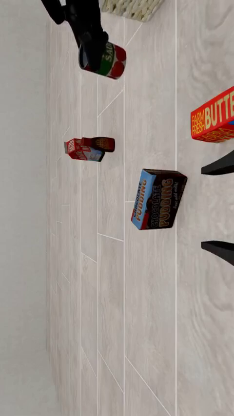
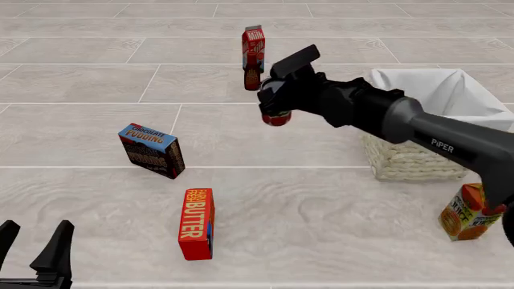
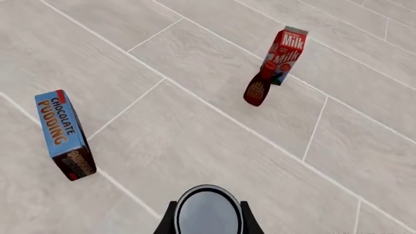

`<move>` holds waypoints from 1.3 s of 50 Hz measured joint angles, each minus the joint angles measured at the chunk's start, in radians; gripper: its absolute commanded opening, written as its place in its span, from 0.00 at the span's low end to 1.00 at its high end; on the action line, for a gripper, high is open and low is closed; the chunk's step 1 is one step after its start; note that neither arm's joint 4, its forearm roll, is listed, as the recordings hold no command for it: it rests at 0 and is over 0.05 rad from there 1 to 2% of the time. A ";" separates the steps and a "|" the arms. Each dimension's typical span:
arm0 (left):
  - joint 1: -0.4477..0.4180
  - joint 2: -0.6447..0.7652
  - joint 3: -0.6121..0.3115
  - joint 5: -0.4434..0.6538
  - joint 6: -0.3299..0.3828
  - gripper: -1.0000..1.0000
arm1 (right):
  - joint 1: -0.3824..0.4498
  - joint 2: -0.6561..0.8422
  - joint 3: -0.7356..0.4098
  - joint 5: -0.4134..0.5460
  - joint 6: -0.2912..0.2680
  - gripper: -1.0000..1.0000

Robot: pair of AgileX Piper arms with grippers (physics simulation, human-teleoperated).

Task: Pick the tomato sauce and place it in the basket.

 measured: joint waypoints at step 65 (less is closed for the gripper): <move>0.000 0.000 0.000 0.000 0.000 1.00 | -0.257 -0.220 -0.128 0.185 -0.037 0.00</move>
